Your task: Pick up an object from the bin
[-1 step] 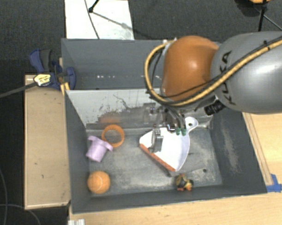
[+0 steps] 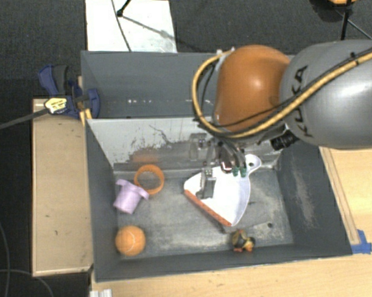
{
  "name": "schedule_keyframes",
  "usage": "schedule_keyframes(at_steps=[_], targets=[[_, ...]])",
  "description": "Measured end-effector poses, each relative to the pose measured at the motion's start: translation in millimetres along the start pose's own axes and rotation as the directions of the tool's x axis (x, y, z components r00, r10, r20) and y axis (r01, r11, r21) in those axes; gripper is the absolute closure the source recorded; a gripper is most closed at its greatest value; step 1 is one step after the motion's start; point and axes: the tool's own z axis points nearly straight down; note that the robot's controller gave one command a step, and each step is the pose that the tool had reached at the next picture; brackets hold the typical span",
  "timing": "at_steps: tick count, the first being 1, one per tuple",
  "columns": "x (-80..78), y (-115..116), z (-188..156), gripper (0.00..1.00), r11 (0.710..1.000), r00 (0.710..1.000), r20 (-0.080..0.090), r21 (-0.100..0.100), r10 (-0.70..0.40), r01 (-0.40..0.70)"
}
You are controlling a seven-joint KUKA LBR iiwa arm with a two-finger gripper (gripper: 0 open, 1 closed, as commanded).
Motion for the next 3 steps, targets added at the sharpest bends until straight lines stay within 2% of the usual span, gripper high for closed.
schedule_keyframes(at_steps=[1,2,3], targets=[[-7.5,24.3,48.6,0.00,0.996,0.996,0.005,0.000,-0.087,0.087],[-19.7,70.1,53.1,0.00,0.992,0.992,0.002,-0.002,-0.129,0.129],[-26.5,59.0,76.8,0.00,0.978,0.978,0.000,0.000,-0.208,0.208]])
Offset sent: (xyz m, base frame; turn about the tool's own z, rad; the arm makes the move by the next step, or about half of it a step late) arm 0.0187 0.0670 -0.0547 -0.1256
